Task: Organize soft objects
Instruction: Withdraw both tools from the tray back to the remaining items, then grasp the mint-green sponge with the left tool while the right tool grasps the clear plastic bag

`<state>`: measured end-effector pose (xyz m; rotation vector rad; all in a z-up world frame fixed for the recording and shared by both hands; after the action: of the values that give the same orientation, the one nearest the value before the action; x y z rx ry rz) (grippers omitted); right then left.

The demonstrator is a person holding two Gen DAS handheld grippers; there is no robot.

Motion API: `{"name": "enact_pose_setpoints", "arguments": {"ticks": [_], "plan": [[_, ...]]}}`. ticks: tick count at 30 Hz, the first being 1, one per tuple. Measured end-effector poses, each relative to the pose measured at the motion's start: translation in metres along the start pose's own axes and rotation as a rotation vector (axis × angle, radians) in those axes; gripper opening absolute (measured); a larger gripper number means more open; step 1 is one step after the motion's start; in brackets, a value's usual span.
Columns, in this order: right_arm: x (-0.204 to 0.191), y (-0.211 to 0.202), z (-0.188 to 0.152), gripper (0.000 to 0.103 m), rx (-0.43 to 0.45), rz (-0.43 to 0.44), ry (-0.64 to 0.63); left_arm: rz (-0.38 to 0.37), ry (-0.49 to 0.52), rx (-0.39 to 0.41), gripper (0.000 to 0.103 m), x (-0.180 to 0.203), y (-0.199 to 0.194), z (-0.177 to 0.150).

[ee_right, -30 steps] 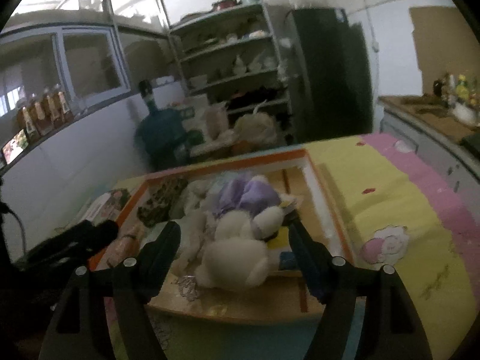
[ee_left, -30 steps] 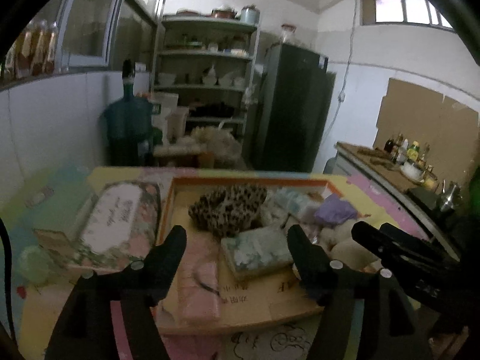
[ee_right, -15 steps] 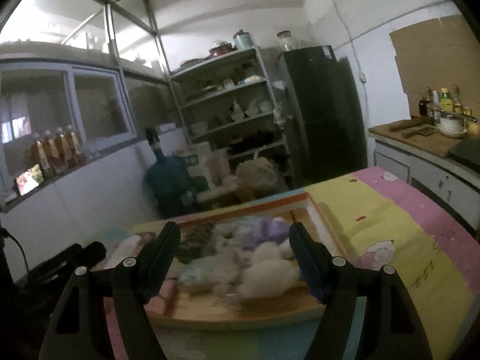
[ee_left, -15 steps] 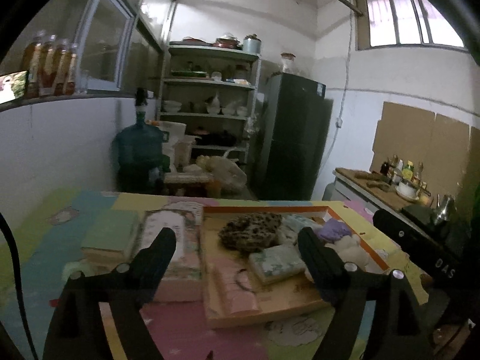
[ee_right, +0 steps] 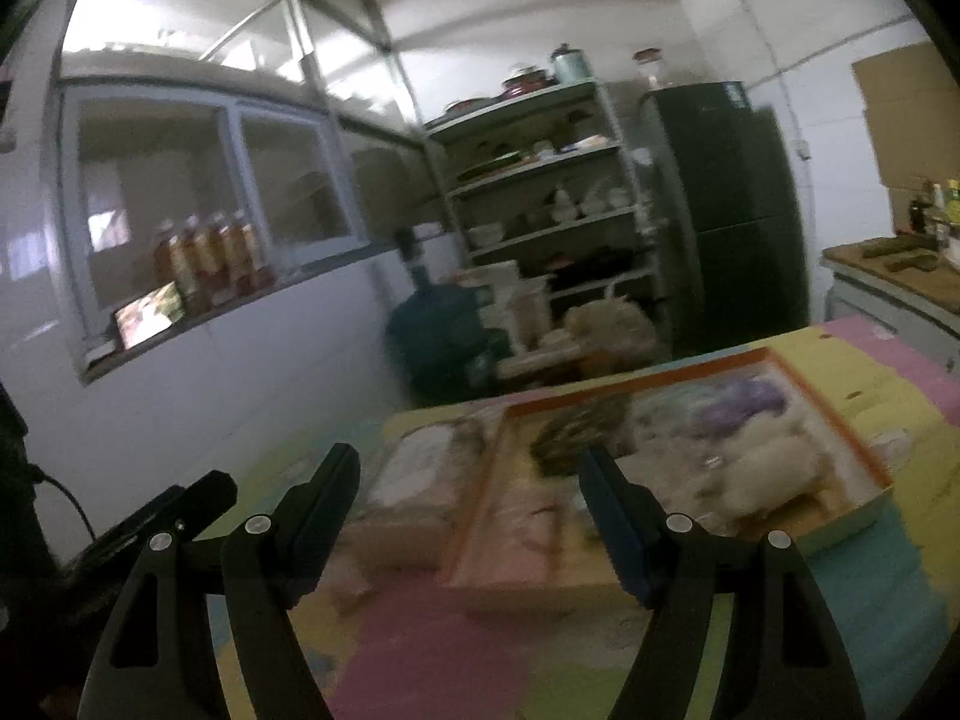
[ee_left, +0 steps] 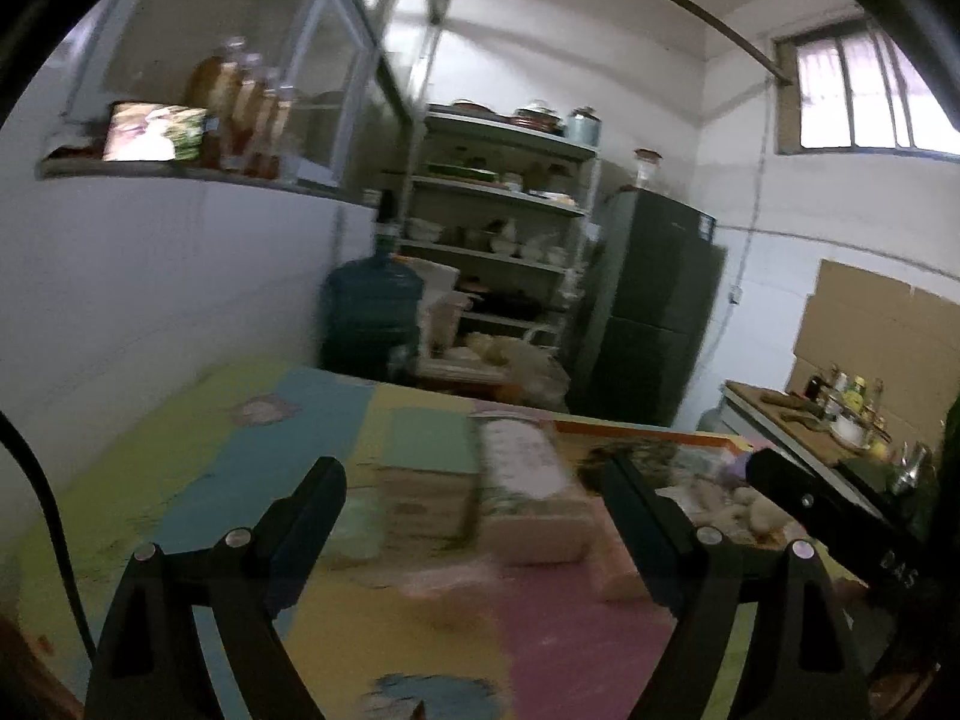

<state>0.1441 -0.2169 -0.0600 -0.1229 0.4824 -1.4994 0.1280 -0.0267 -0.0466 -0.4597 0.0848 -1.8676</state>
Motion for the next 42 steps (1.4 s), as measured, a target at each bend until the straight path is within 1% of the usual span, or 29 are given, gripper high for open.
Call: {"name": "enact_pose_setpoints", "arguments": {"ticks": [4,8,13,16,19,21,23,27,35,38,39,40,42], "plan": [[-0.038,0.000,-0.019,0.077,-0.035,0.024,-0.035,0.025,-0.038,0.002,0.087,-0.040,-0.022,-0.003],[-0.067,0.003,-0.038,0.077,-0.080,0.039,-0.058,0.057,-0.049,0.005,0.087,-0.073,-0.038,-0.003],[-0.093,0.013,-0.059,0.077,-0.153,0.065,-0.065,0.071,-0.049,-0.003,0.087,-0.100,-0.051,-0.006],[-0.103,0.024,-0.068,0.077,-0.180,0.053,-0.043,0.082,-0.059,0.000,0.087,-0.112,-0.059,-0.011],[-0.105,0.038,-0.076,0.077,-0.213,0.032,-0.007,0.078,-0.072,-0.008,0.087,-0.123,-0.063,-0.014],[-0.106,0.052,-0.084,0.077,-0.257,0.020,0.016,0.083,-0.070,-0.015,0.087,-0.129,-0.065,-0.016],[-0.105,0.064,-0.091,0.077,-0.297,0.007,0.027,0.083,-0.070,-0.014,0.087,-0.133,-0.066,-0.016],[-0.104,0.082,-0.098,0.077,-0.343,-0.017,0.040,0.076,-0.083,-0.006,0.087,-0.141,-0.066,-0.017],[-0.111,0.108,-0.112,0.077,-0.427,-0.017,0.030,0.052,-0.079,-0.036,0.087,-0.147,-0.050,-0.022],[-0.113,0.113,-0.115,0.077,-0.440,-0.022,0.010,0.045,-0.073,-0.054,0.087,-0.147,-0.042,-0.021],[-0.113,0.113,-0.115,0.074,-0.441,-0.022,0.004,0.040,-0.073,-0.064,0.087,-0.147,-0.038,-0.021],[-0.113,0.112,-0.115,0.067,-0.435,-0.025,0.000,0.030,-0.071,-0.079,0.087,-0.146,-0.033,-0.021],[-0.115,0.111,-0.114,0.058,-0.426,-0.019,-0.018,0.004,-0.062,-0.110,0.087,-0.143,-0.022,-0.022]]}}
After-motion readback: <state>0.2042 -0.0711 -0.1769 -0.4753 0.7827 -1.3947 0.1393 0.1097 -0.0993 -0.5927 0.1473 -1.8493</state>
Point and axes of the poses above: each gripper's, at about its wrist camera, not at the fingertips, and y roughly the way its jaws point, x to its right, z to its top, the point moved 9 cm from there along y, roughly the way its jaws point, and after that the axes turned 14 degrees about -z, right-handed, at the moved point
